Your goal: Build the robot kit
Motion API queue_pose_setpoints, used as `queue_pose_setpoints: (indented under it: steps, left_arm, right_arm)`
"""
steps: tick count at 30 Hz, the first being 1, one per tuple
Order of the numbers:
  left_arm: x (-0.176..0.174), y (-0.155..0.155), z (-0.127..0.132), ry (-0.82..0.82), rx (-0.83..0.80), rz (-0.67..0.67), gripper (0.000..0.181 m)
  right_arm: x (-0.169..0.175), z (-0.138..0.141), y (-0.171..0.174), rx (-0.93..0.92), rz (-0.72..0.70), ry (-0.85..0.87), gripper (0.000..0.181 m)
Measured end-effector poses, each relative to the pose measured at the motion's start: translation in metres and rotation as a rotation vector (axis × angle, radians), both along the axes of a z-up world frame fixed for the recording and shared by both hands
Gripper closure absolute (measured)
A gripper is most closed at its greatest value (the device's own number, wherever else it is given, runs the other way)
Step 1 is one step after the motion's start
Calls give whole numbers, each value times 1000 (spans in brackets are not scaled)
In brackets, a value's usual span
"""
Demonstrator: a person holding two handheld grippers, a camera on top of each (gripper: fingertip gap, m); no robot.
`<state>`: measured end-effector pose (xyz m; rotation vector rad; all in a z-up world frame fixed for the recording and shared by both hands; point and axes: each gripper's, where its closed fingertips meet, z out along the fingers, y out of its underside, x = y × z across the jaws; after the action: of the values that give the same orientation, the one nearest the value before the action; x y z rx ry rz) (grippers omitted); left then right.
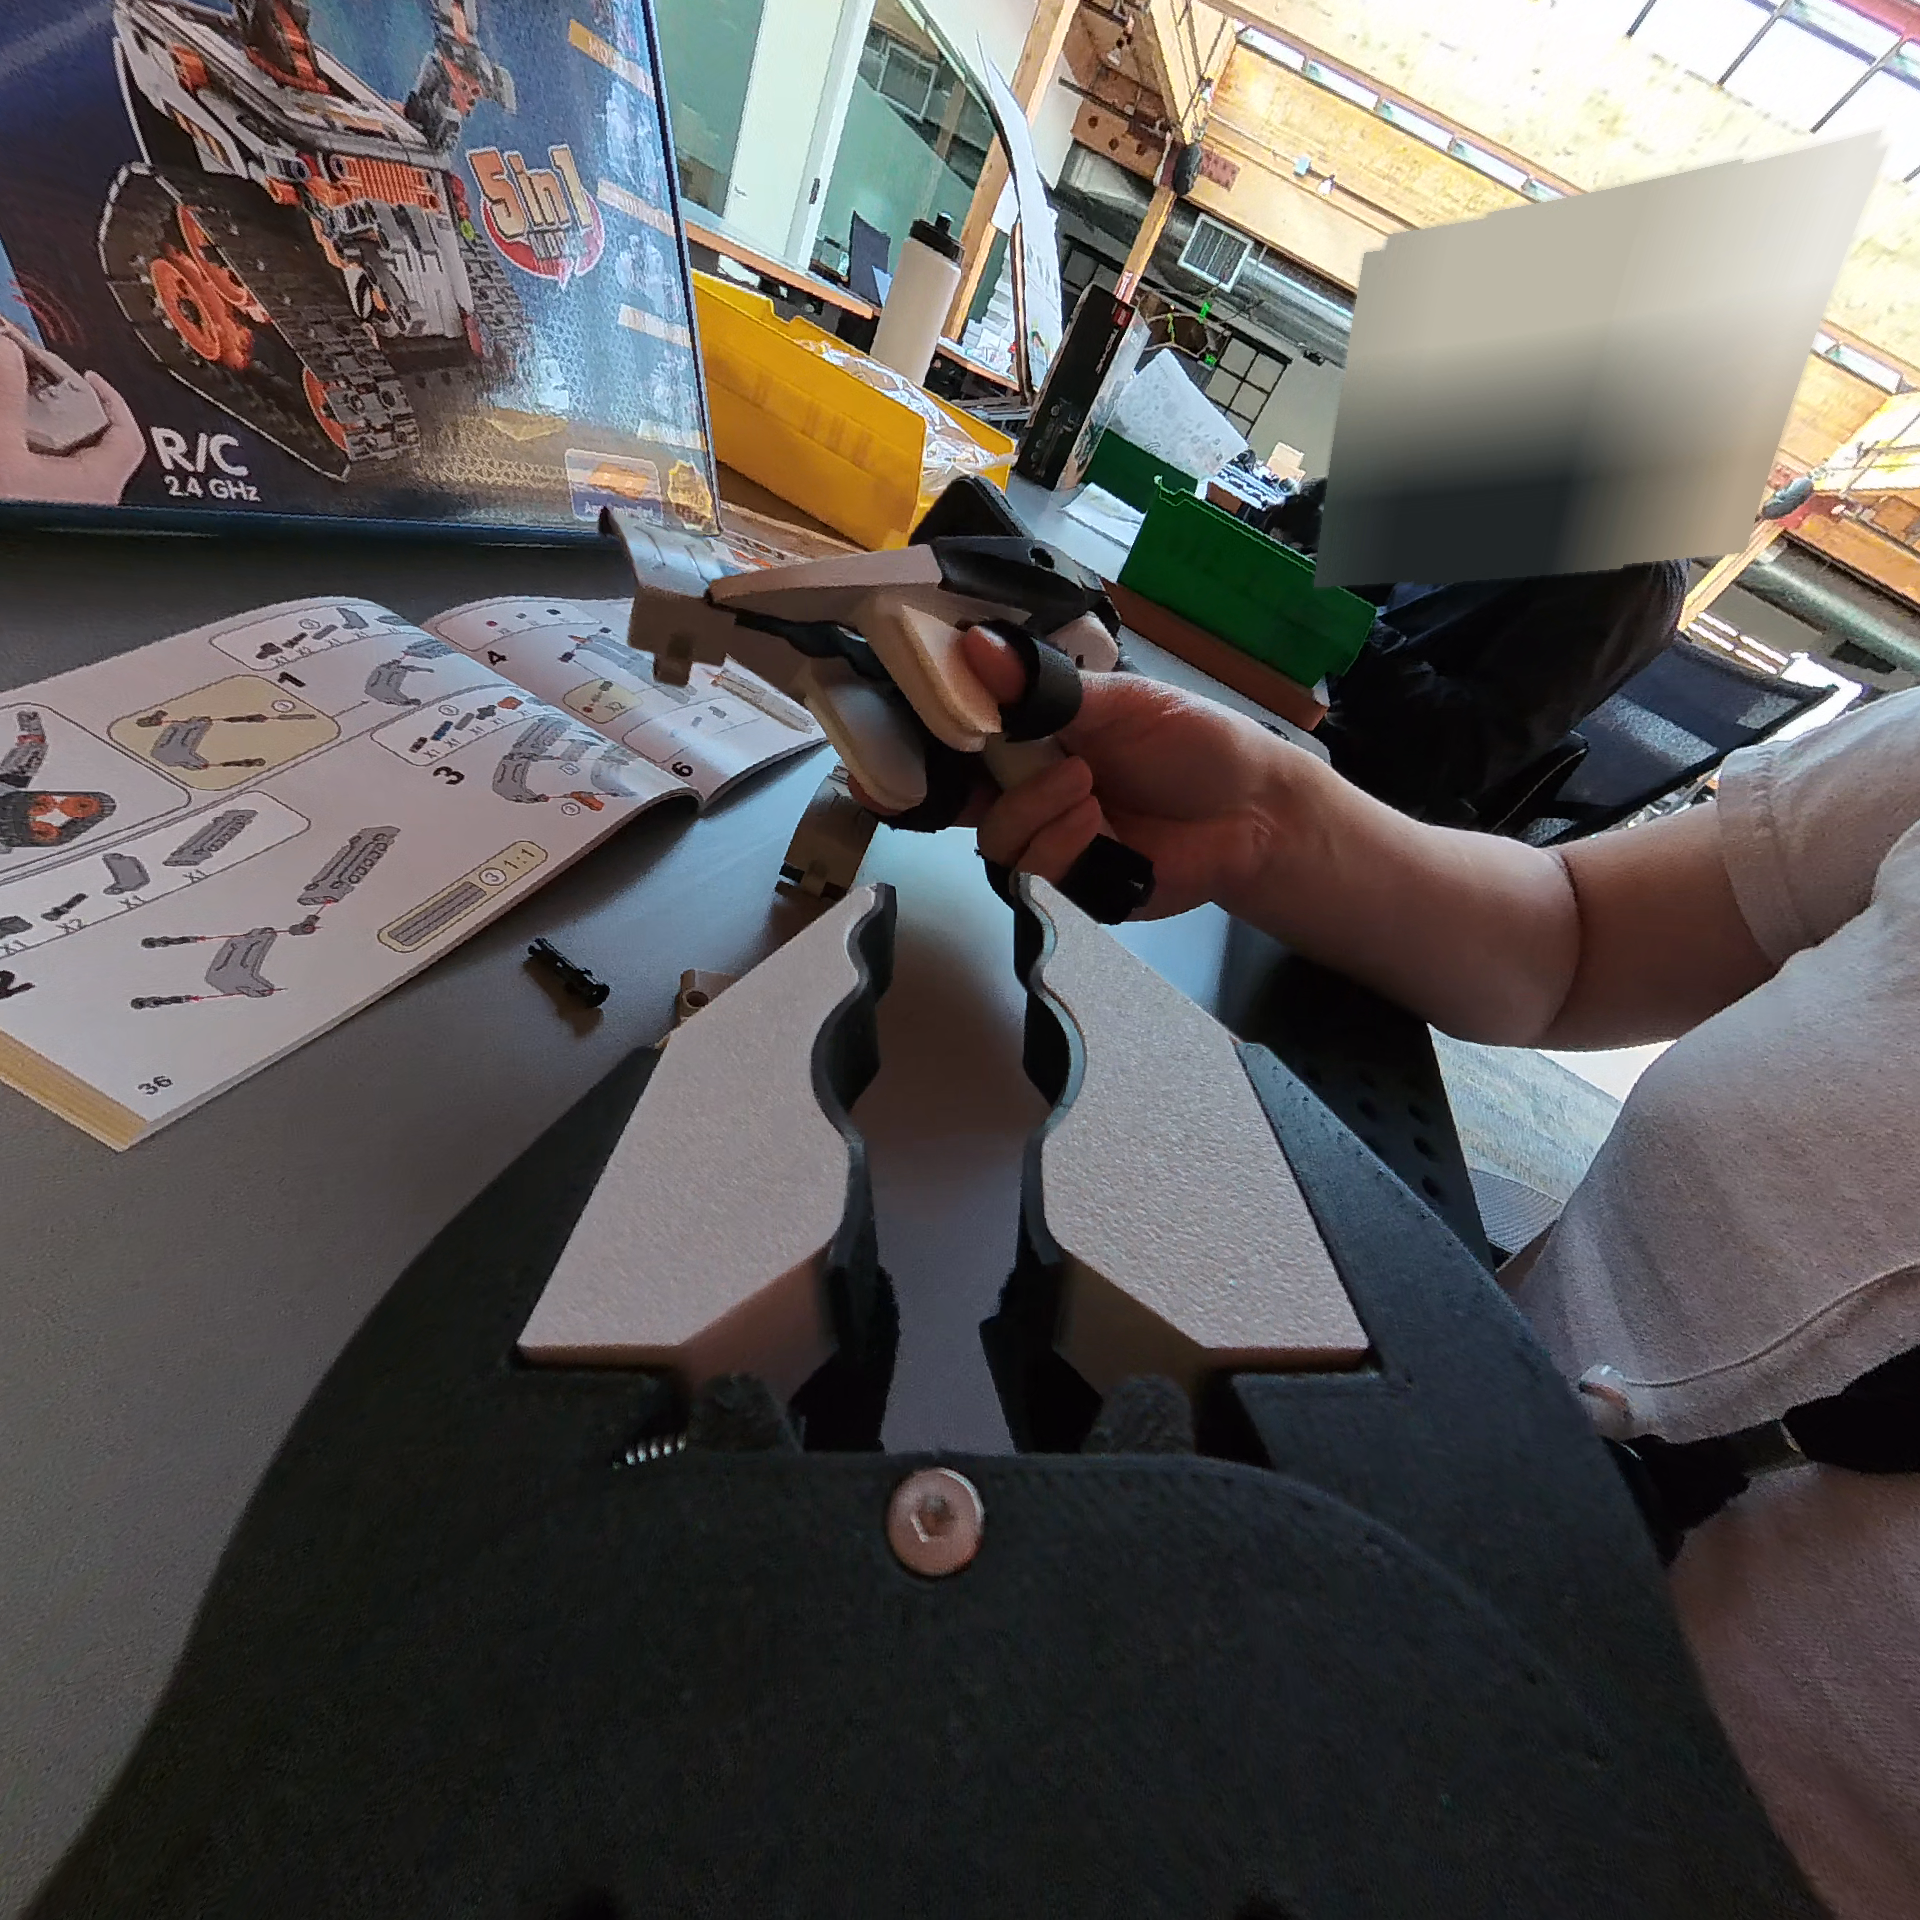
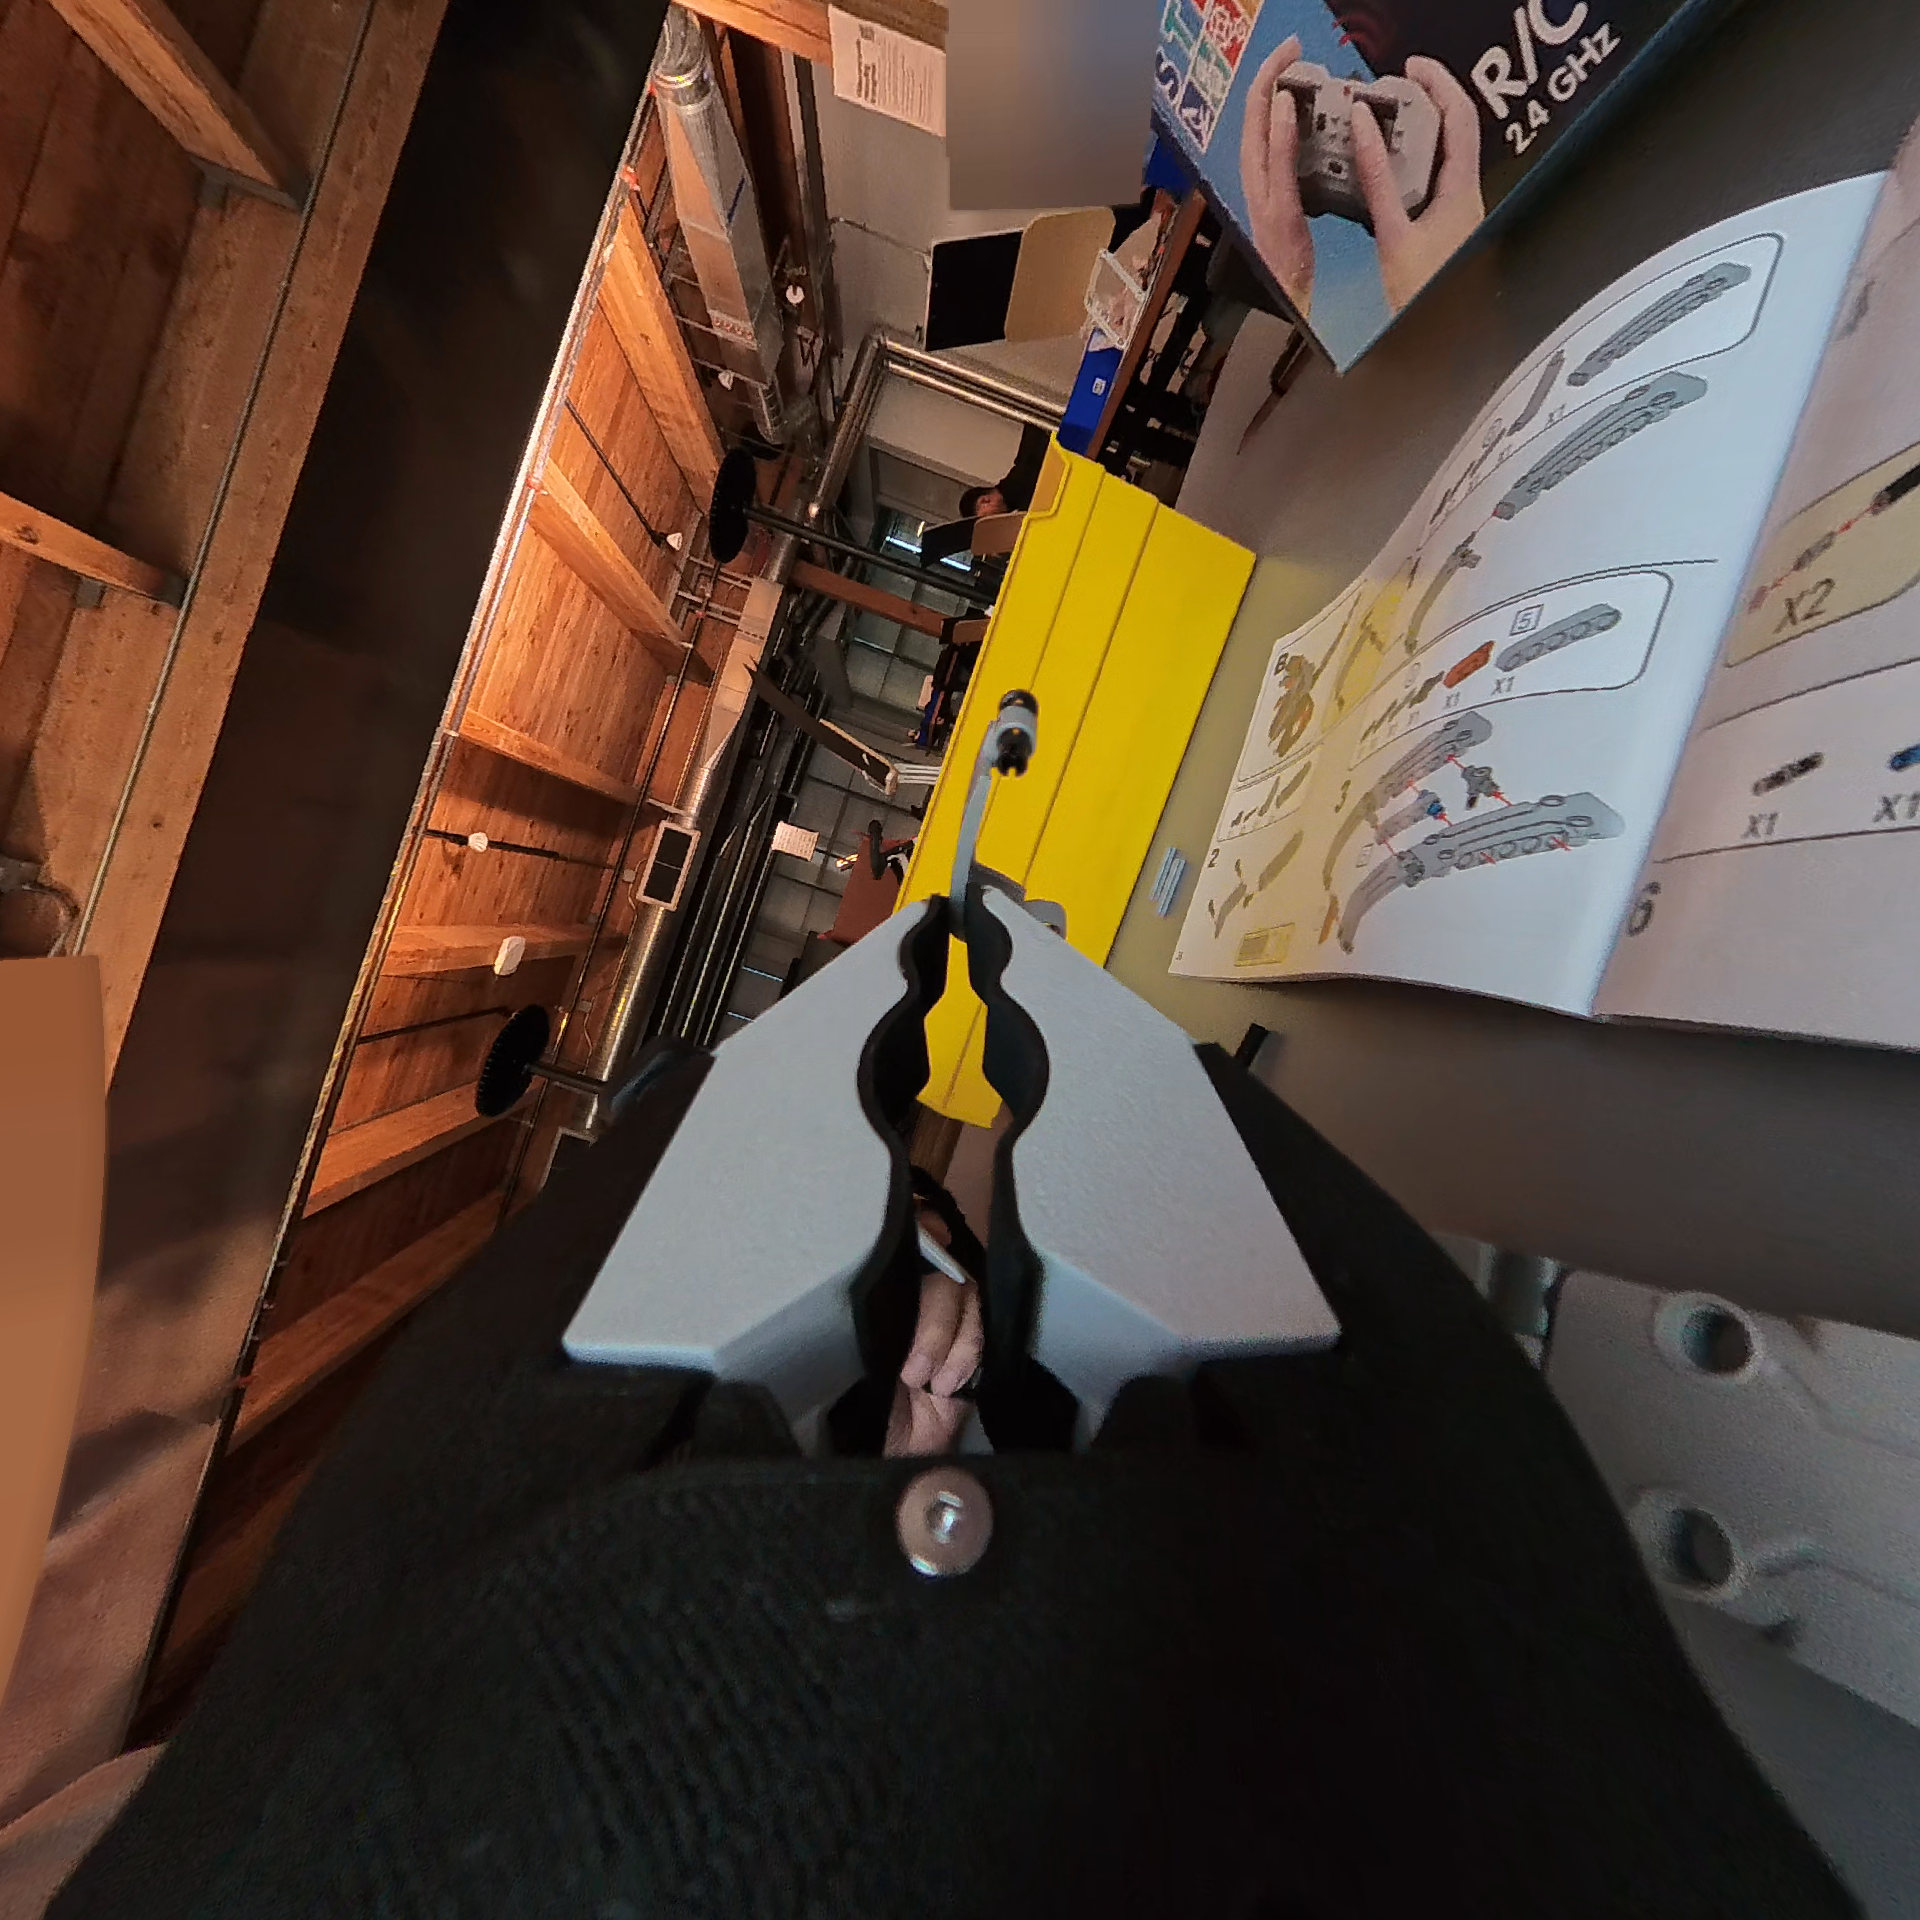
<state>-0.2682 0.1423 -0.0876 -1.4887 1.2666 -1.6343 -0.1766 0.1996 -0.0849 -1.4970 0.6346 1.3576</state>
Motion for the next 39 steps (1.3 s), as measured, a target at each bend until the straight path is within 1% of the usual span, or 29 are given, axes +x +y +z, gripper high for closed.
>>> queue_pose_setpoints:
  steps: [7, 16, 21, 30, 31, 33, 37, 38, 39]
  left_arm:
    - [1, 0, -2, 11, 8, 4, 161]
    - [2, 0, -3, 22, 7, 1, 161]
    - [3, -1, -4, 26, 9, 2, 162]
    - [4, 1, -5, 30, 17, 19, 160]
    - [4, 3, -5, 31, 21, 30, 159]
    - [4, 10, -5, 34, 47, 84, 150]
    - [3, 28, -7, 70, 221, 254, 121]
    - [4, 30, -9, 87, 264, 281, 120]
    - [5, 28, -11, 101, 299, 290, 123]
  right_arm:
    - [-8, -2, 1, -17, -14, -66, 181]
    - [-3, -3, 1, -20, -79, -145, 181]
    - [-2, -1, 2, -15, -98, -149, 181]
    - [-10, 0, 1, -7, -80, -129, 181]
    - [-12, 1, 0, -5, -75, -125, 181]
    - [-20, 2, -2, 0, -60, -108, 181]
    - [-52, -2, -7, -8, 21, -61, 181]
    - [-60, -3, -9, -13, 40, -49, 181]
    - [-69, -5, -11, -18, 62, -37, 181]
